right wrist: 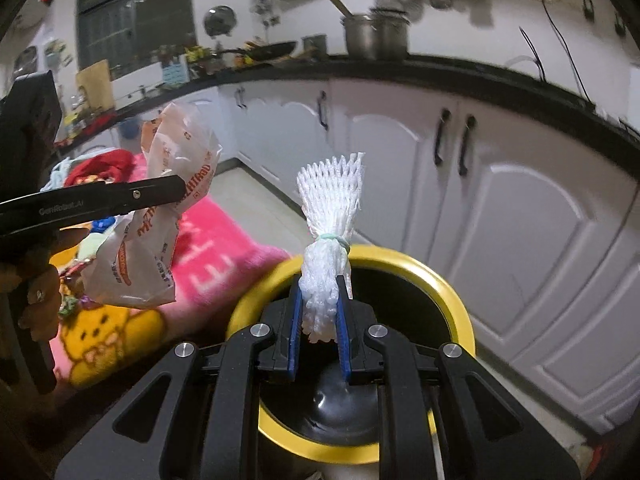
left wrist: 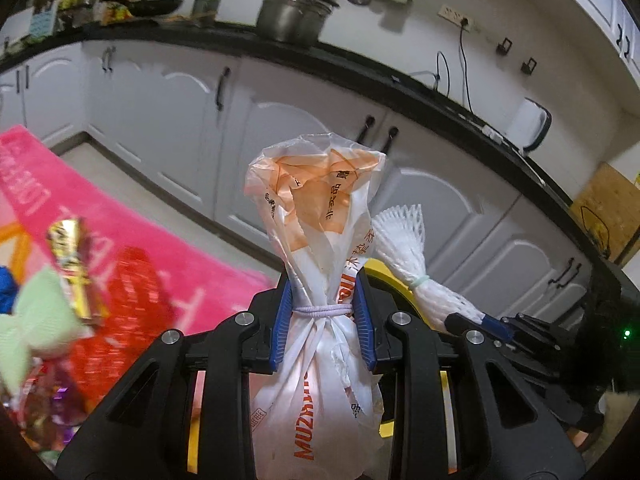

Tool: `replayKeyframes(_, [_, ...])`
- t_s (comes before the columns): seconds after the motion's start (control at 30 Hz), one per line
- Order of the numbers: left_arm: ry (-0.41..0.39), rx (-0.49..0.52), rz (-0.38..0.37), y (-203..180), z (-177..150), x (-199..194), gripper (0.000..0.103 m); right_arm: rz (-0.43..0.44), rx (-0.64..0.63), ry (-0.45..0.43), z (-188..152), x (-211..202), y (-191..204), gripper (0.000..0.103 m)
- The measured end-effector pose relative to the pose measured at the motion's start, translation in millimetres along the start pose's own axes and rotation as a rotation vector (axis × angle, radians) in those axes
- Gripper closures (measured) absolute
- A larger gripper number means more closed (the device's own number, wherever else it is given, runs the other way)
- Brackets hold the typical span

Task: Collect trash
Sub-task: 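Carry the mesh net and plastic bag over the yellow bin with both tools, then open both tools to drop the net and bag into the bin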

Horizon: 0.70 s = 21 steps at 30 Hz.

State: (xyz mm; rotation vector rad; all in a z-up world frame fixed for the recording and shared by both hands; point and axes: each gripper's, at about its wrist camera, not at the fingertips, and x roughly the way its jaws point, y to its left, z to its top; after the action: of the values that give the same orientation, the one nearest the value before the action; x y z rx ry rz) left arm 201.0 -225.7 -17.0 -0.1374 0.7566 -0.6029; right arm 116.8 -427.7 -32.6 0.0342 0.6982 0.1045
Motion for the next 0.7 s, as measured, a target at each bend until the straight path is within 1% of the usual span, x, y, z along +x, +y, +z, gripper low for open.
replayKeyframes(0.07, [0.024, -0.004, -0.024, -3, -3, 13, 0.081, -0.007, 0.011, 0.024, -6, 5, -7, 0.088])
replayKeyframes(0.23, [0.072, 0.007, -0.043, -11, -11, 41, 0.081, -0.022, 0.043, 0.077, -22, 17, -22, 0.088])
replayKeyframes(0.53, [0.124, 0.005, -0.054, -16, -17, 71, 0.08, -0.03, 0.078, 0.127, -38, 26, -36, 0.085])
replayKeyframes(0.6, [0.134, 0.006, -0.05, -18, -18, 76, 0.077, -0.027, 0.085, 0.131, -41, 27, -37, 0.079])
replayKeyframes(0.63, [0.139, 0.005, -0.047, -17, -19, 79, 0.073, -0.028, 0.086, 0.131, -42, 27, -38, 0.077])
replayKeyframes(0.67, [0.142, 0.002, -0.049, -18, -18, 80, 0.067, -0.031, 0.085, 0.129, -43, 27, -38, 0.071])
replayKeyframes(0.7, [0.142, -0.001, -0.051, -18, -18, 81, 0.065, -0.031, 0.085, 0.127, -43, 27, -38, 0.069])
